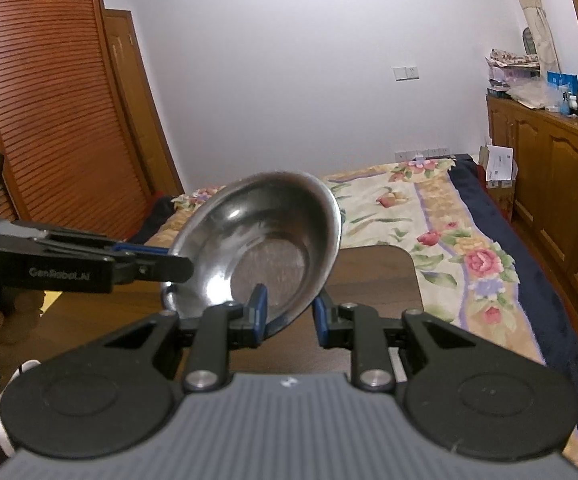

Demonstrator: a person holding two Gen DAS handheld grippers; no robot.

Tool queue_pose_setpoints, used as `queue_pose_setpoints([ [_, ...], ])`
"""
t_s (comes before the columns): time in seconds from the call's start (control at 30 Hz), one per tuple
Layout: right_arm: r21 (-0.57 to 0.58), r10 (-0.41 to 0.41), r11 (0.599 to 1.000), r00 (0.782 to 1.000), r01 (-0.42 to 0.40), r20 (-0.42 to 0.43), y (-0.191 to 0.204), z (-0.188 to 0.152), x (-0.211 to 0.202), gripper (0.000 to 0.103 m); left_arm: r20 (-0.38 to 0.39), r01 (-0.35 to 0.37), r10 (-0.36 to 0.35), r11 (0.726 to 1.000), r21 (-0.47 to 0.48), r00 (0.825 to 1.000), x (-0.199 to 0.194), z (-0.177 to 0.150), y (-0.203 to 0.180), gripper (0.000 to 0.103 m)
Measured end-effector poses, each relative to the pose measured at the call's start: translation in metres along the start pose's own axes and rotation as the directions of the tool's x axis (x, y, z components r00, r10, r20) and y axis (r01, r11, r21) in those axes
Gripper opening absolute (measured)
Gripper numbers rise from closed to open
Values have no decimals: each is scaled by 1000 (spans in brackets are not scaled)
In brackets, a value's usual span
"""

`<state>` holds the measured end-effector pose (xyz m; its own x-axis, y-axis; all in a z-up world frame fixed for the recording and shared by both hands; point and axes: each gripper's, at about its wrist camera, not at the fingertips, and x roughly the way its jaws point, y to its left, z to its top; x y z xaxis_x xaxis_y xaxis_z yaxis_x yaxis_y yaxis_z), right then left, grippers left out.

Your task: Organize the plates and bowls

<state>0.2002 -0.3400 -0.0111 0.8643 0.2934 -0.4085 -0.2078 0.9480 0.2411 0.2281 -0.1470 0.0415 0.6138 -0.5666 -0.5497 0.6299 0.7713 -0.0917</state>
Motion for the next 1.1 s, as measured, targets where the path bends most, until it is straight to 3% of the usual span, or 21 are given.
queue_pose_setpoints([
  [0.67,-27,57,998,998,-57,-7,41,-24,-30,26,45,-21,22,1000,-18,999,-74,-47,-3,25],
  [1.1,7,107,994,992,-107,-65,59,-57,-29,27,6,-36,36,999,-20,999,-82,-92,-6,25],
])
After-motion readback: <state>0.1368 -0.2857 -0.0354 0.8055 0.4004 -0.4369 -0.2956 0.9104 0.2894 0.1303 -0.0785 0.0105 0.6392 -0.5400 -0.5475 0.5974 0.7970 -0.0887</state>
